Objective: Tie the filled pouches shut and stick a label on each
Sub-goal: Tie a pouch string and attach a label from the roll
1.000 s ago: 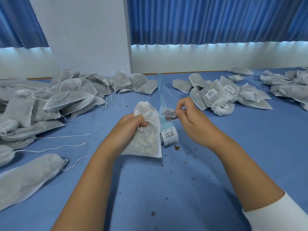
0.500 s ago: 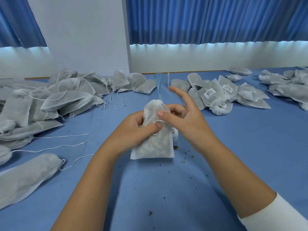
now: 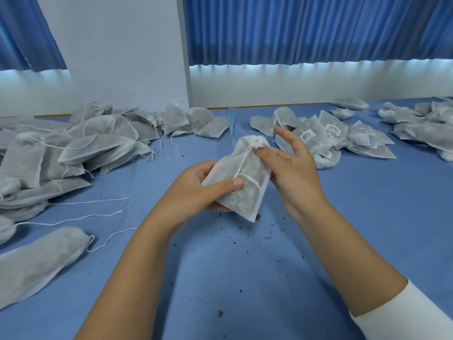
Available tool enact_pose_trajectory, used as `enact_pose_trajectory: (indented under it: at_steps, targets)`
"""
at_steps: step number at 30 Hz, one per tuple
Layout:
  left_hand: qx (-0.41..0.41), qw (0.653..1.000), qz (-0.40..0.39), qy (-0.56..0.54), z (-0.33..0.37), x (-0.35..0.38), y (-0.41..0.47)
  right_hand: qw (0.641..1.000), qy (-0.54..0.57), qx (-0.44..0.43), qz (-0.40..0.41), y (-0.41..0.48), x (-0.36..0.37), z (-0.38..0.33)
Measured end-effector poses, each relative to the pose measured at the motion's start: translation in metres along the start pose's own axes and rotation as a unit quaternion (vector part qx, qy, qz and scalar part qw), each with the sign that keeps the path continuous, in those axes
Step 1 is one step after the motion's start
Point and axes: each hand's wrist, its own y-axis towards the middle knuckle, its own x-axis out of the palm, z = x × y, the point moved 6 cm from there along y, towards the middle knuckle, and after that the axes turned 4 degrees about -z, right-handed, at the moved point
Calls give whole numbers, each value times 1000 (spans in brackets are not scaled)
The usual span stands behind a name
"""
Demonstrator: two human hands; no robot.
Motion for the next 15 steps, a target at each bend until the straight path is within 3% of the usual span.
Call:
enact_pose_trajectory:
  at_steps: [8,15]
  targets:
    - [-5,999,31,36,-4,-3,1,998,-46,-19,-49,-3,12,-6]
    - [-1,999,20,25,-3,-4,2,998,-63,-28,12,-2,2,-2]
